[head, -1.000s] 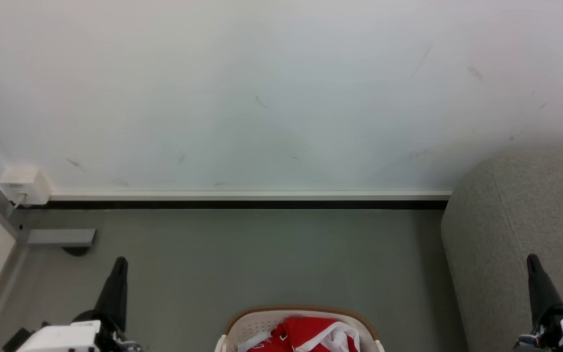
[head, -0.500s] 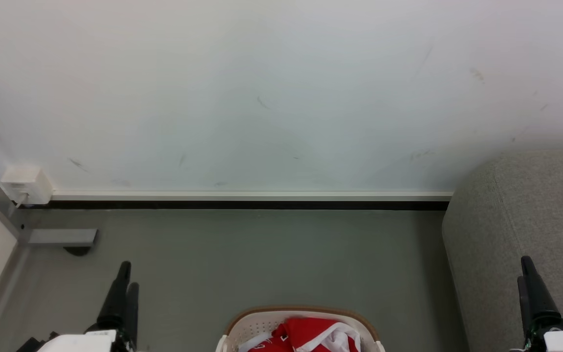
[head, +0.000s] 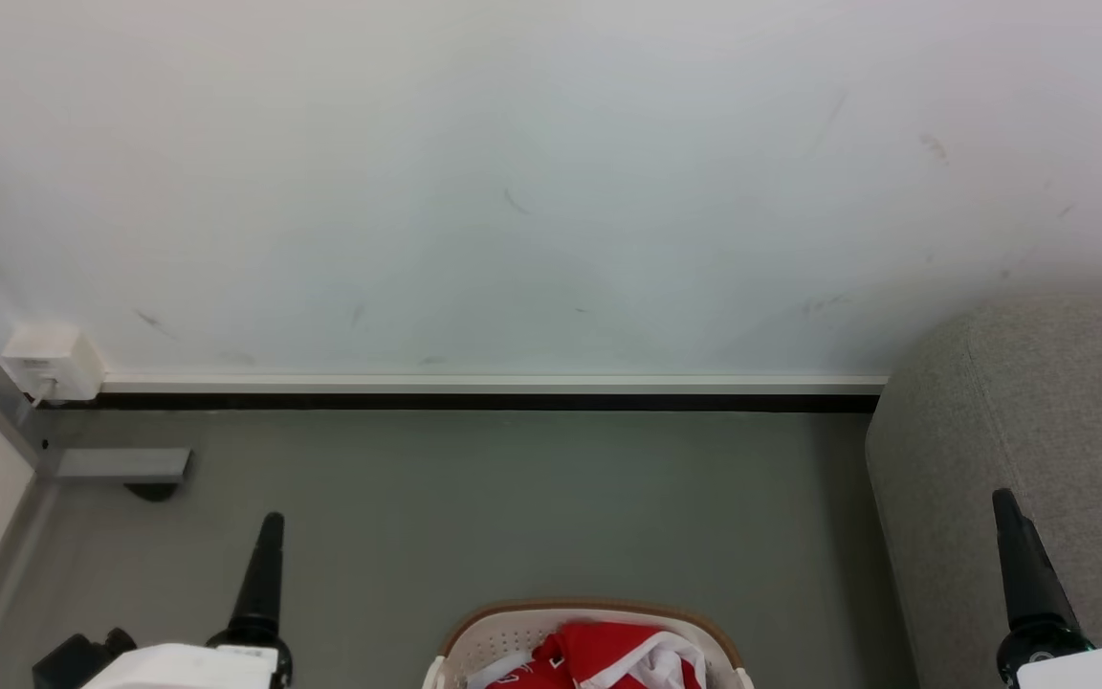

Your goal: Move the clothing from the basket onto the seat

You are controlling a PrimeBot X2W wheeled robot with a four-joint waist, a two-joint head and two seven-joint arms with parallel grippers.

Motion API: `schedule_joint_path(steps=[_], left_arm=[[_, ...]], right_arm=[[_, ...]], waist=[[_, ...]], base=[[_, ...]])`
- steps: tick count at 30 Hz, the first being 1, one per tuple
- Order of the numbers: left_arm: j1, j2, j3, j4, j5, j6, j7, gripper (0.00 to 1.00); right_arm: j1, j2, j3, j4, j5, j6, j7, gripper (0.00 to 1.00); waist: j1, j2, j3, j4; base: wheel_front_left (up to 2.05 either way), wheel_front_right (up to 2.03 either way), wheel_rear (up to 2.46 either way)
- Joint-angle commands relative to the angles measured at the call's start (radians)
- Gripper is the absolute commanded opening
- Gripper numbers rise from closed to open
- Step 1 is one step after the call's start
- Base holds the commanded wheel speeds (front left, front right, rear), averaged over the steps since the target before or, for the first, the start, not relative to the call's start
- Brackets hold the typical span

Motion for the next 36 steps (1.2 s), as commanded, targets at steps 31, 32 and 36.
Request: schedule_joint_path(steps=[31, 32, 36], left_arm=[[0.017, 0.045, -0.075, 0.0, 0.635, 0.053, -0.112, 1.0], [0.018, 0.047, -0.077, 0.0, 0.648, 0.052, -0.113, 1.0], [0.027, 0.055, -0.083, -0.003, 0.694, 0.055, -0.124, 1.0]], right_arm=[[0.023, 0.056, -0.099, 0.048, -0.684, -0.001, -0.037, 1.0], [0.025, 0.059, -0.103, 0.05, -0.698, -0.001, -0.037, 1.0], [0.035, 0.073, -0.122, 0.054, -0.756, -0.001, -0.041, 1.0]], waist=[[0.0, 0.0, -0.014, -0.006], [0.0, 0.0, -0.014, -0.006], [0.0, 0.0, -0.016, -0.008]], base=[[0.0, 0.0, 0.0], [0.0, 0.0, 0.0], [0.0, 0.0, 0.0]])
